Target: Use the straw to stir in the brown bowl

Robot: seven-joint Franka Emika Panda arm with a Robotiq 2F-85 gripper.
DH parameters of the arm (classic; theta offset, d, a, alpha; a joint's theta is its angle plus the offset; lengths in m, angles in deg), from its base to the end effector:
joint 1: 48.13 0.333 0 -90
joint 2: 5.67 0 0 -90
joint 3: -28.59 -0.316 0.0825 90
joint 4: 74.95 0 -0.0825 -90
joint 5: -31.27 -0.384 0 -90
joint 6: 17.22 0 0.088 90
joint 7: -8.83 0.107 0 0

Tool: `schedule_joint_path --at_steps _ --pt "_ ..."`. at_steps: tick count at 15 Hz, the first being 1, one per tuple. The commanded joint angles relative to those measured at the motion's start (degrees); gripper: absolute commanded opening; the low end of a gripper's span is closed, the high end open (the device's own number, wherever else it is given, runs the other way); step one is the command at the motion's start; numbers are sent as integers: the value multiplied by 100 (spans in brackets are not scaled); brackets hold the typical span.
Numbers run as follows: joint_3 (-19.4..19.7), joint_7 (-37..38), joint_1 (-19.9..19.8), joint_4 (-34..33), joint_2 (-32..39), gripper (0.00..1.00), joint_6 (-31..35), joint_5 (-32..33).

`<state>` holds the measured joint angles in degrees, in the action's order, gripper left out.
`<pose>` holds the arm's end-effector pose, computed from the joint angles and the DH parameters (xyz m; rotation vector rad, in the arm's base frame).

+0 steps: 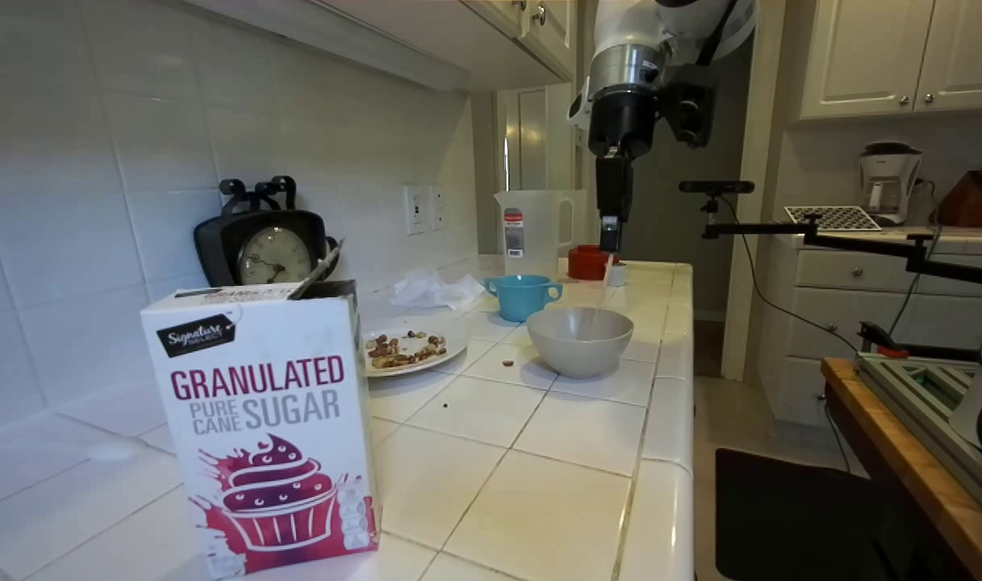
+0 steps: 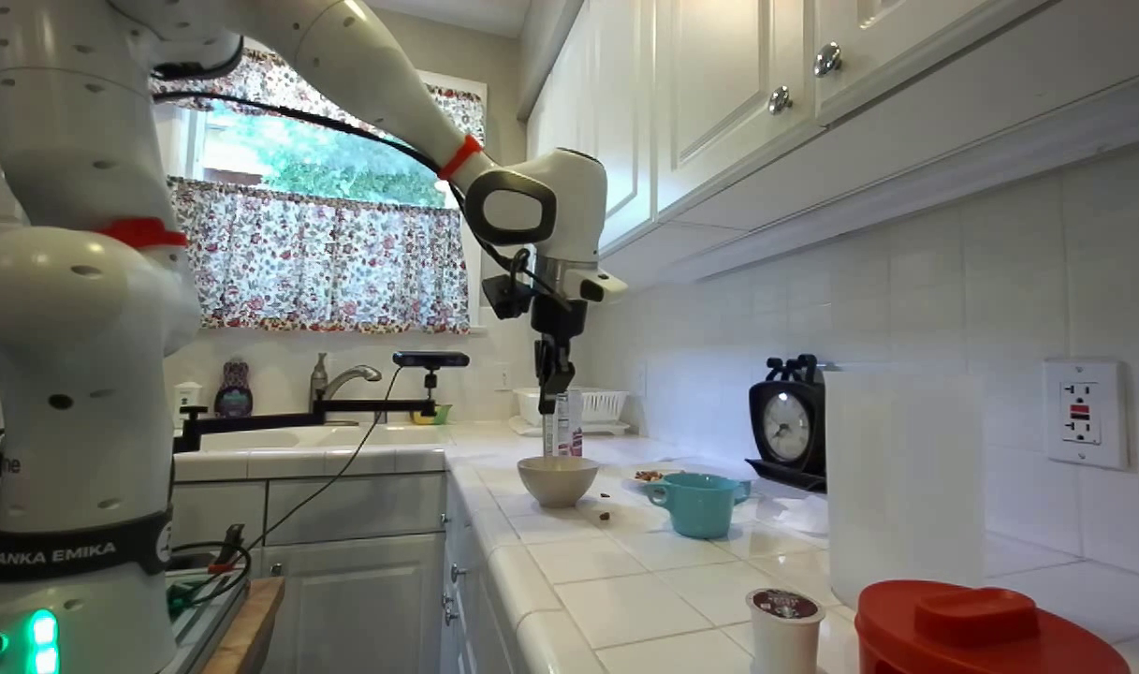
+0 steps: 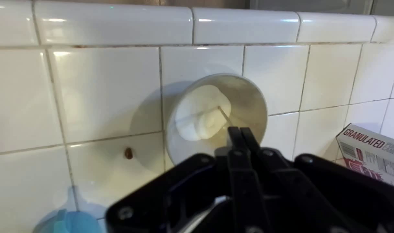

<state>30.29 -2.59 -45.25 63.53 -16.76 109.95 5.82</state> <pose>0.4645 0.0233 0.3865 -2.7834 0.0718 -0.0384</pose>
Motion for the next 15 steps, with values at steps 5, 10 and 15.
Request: schedule_joint_path --at_steps 5,10,15 --pt "50 -1 -59 -143 219 1 102 -2" --pt "147 -61 -161 16 84 1 168 -9" --pt "124 -162 -122 218 -131 1 115 -59"
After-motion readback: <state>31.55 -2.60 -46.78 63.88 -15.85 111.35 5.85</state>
